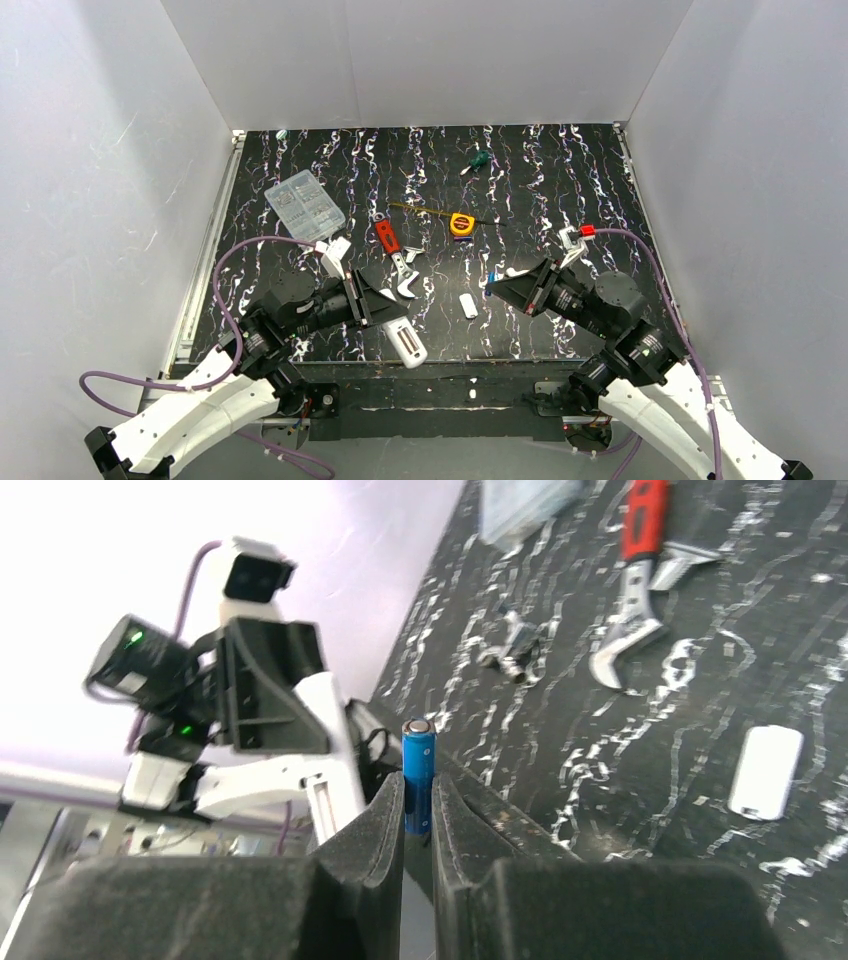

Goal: Load the batteries into the remote control

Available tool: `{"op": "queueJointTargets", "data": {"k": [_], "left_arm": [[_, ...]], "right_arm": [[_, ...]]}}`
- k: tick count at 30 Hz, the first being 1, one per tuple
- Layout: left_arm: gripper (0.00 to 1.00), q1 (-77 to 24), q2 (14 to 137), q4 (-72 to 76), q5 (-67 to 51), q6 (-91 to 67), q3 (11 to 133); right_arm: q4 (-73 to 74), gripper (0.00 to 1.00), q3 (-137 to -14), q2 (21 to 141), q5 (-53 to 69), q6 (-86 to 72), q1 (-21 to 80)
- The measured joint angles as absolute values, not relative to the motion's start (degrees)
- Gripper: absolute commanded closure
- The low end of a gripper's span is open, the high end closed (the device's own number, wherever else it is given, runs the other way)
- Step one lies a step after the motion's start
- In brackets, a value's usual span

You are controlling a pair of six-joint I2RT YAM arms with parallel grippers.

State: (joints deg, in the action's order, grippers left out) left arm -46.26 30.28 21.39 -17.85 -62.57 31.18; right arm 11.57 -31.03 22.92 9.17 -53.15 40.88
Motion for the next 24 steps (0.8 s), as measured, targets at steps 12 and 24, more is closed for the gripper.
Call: {"op": "queueJointTargets", "data": {"k": [12,24], "left_arm": [[1.00,-46.26,32.25,23.90,-20.18,-60.20,32.75],[1.00,-46.26,33.19,26.39,-23.81,-57.23,34.72]], "right_arm": [[-0.71,0.99,-27.92,21.50,28.45,-51.62,40.99],[-7.73,0.99,-27.92,19.35,37.36,-48.14,40.99]]}}
